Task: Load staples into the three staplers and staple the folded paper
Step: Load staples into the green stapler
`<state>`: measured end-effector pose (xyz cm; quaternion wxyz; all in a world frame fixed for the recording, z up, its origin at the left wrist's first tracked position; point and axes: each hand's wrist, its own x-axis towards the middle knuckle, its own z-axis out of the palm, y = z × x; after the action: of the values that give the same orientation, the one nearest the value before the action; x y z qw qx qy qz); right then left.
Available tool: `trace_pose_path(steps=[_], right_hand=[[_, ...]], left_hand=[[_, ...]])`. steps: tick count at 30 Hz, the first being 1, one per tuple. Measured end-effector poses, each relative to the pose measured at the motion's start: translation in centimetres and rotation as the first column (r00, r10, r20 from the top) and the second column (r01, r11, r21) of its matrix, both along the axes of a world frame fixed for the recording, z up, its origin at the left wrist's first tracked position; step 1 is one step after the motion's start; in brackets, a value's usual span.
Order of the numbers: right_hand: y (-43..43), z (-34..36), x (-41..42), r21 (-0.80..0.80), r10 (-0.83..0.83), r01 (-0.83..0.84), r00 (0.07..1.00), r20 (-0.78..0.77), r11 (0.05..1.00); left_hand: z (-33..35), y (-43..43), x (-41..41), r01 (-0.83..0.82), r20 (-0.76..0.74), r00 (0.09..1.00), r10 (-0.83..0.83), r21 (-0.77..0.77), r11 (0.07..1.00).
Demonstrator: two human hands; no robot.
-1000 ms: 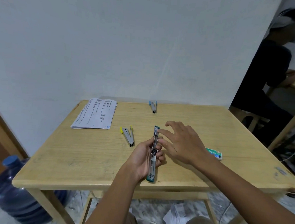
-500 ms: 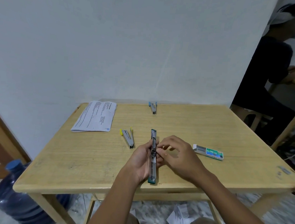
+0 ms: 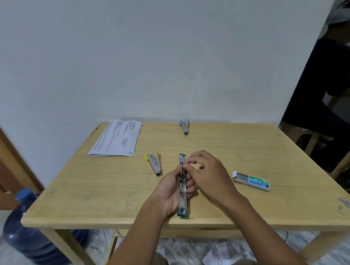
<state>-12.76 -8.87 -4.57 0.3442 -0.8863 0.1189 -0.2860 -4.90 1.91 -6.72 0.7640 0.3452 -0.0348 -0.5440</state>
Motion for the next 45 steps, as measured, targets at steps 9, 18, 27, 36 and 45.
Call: trace_pose_path(steps=[9, 18, 27, 36, 45], right_hand=[[0.1, 0.7, 0.9, -0.175, -0.077, 0.062, 0.994, -0.08, 0.983], [-0.2, 0.2, 1.3, -0.139, -0.1, 0.082, 0.987, -0.125, 0.987], [-1.2, -0.6, 1.3, -0.103, -0.061, 0.044, 0.984, -0.167, 0.994], [-0.8, 0.1, -1.8, -0.077, -0.023, 0.014, 0.993, -0.115, 0.997], [1.7, -0.3, -6.1, -0.115, 0.255, -0.312, 0.9, -0.353, 0.943]], left_hand=[[0.1, 0.0, -0.1, -0.009, -0.002, 1.0, 0.009, -0.015, 1.0], [0.0, -0.2, -0.2, 0.0, -0.01, 1.0, 0.0, -0.04, 0.999], [0.3, -0.3, -0.6, -0.062, -0.02, 0.998, 0.062, -0.01, 0.998], [0.3, -0.1, -0.6, -0.043, -0.006, 0.999, 0.043, 0.034, 0.999], [0.3, -0.2, -0.5, -0.12, -0.005, 0.993, 0.12, 0.041, 0.992]])
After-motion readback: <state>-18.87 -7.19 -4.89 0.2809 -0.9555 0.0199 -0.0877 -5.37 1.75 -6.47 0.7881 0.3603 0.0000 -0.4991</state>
